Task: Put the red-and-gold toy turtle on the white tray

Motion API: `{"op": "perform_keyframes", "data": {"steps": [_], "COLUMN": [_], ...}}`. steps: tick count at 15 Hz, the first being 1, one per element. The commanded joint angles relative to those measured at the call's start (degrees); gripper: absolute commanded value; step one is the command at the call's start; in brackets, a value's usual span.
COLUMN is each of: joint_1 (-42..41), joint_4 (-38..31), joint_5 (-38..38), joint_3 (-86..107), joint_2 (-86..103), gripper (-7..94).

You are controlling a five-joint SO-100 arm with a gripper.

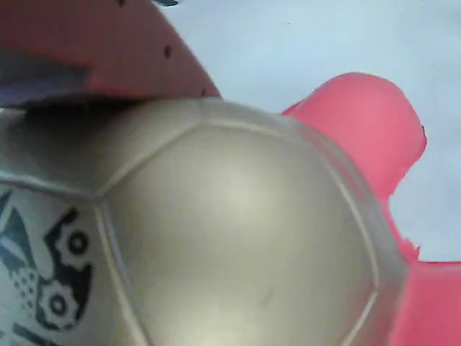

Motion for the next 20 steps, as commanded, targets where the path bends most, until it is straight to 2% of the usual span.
{"op": "perform_keyframes", "data": {"steps": [1,3,4,5,6,8,11,18,19,20], "joint_1": [0.18,0.18,0.35,0.44,0.53,0.7,0.97,0.97,0.97,0.88], "joint_4": [0.18,0.18,0.18,0.18,0.18,-0.09,-0.18,-0.18,-0.18,-0.18], "joint_5": [-0.7,-0.62,-0.53,-0.53,-0.62,-0.62,-0.79,-0.88,-0.88,-0.88], "joint_3": [-3.43,-3.69,-4.22,-4.31,-4.31,-4.31,-4.04,-3.87,-3.87,-4.04], "joint_2": [2.46,2.29,2.11,1.93,1.85,1.76,1.76,1.93,2.02,2.29], "gripper": [0,1,9,33,45,60,67,65,51,31]}}
